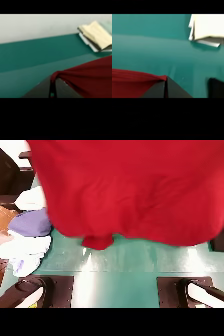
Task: Fold the shirts.
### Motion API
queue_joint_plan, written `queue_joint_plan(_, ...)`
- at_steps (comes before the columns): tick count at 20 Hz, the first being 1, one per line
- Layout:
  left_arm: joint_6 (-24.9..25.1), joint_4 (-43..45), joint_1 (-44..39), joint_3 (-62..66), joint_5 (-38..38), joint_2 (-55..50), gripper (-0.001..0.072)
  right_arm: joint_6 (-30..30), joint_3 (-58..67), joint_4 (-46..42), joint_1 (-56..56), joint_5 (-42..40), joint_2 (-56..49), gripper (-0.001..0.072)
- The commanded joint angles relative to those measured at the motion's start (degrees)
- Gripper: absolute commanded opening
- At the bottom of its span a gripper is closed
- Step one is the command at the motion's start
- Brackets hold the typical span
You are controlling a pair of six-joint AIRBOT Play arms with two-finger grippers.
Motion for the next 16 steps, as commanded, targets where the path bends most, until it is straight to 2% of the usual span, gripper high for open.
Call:
queue_joint_plan(1,0.0,4.0,0.1,-0.7,-3.0,-15.6,0.0028,0.6,-5.0,0.3,3.5,-3.0,-11.0,0.0014)
queue_joint_plan(3,-0.3,4.1,0.1,-0.7,0.5,-25.8,0.0029,0.6,-6.0,0.4,4.8,-5.7,-18.1,0.0014)
queue_joint_plan(6,-1.0,4.6,0.3,-0.7,3.3,-35.2,0.004,0.6,-5.9,1.2,5.5,-6.7,-25.5,0.0016)
queue_joint_plan(7,-1.4,4.7,0.5,-0.7,3.3,-36.6,0.0286,0.6,-5.9,3.0,5.5,-7.0,-26.9,0.005)
queue_joint_plan(8,-2.5,5.0,1.1,-0.7,3.3,-37.2,0.0577,0.6,-5.9,4.8,4.8,-7.2,-27.8,0.0227)
queue_joint_plan(9,-3.4,4.9,1.9,-0.7,2.8,-37.0,0.054,0.6,-5.9,7.4,3.8,-7.2,-28.2,0.0326)
queue_joint_plan(12,-3.4,4.8,5.2,-0.3,-4.6,-34.2,0.0534,-1.1,-6.0,16.1,0.6,-3.3,-27.5,0.0326)
queue_joint_plan(14,-2.6,4.8,7.2,-1.0,-13.4,-31.7,0.0534,-3.0,-8.2,17.4,-0.9,0.8,-25.4,0.0326)
queue_joint_plan(16,-1.6,4.8,8.0,-7.3,-16.2,-27.8,0.0534,-4.6,-15.5,17.4,-1.4,1.1,-20.9,0.0326)
